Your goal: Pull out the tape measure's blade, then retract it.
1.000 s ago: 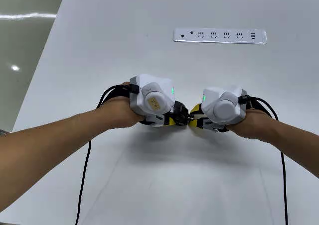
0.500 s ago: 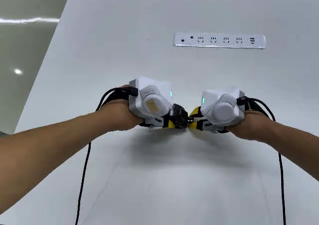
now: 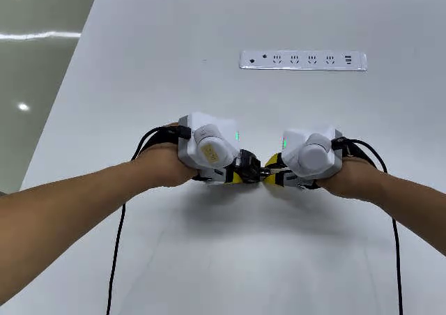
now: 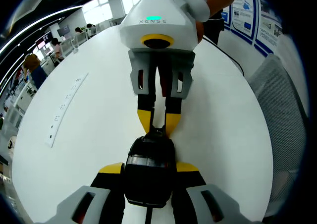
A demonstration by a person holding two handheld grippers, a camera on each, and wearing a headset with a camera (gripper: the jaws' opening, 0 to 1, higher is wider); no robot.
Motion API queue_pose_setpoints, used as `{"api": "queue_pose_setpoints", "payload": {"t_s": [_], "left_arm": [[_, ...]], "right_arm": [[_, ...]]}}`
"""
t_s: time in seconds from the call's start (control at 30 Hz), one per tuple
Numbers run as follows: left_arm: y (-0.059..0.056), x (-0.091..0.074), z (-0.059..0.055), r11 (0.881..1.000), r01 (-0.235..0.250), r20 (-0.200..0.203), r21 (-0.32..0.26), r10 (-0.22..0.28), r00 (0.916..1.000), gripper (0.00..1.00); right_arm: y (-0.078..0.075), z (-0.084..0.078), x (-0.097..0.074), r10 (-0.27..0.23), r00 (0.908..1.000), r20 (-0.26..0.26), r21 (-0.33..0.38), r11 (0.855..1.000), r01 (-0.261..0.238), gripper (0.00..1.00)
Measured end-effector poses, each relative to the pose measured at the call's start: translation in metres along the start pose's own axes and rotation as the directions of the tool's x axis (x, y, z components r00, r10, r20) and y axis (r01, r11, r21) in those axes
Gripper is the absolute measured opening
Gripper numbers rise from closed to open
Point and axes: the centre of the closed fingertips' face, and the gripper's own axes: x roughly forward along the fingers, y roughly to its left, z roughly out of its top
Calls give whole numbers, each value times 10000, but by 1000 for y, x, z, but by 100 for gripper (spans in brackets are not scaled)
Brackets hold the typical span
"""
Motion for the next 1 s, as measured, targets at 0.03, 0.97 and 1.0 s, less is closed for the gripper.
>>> {"api": "queue_pose_setpoints", "payload": {"t_s": [0.03, 0.97, 1.0], "left_arm": [[0, 0, 0, 10000, 4, -13, 4, -4, 10000, 33], [-1, 0, 0, 9999, 16, -93, 108, -15, 10000, 33], [-1, 0, 0, 9999, 22, -96, 103, -21, 10000, 33]], "right_arm": [[0, -1, -1, -8, 10000, -20, -17, 10000, 8, 12], [1, -27, -23, -155, 9994, -312, 314, 9994, 165, 12], [1, -27, -24, -158, 9994, -321, 316, 9994, 169, 12]]}}
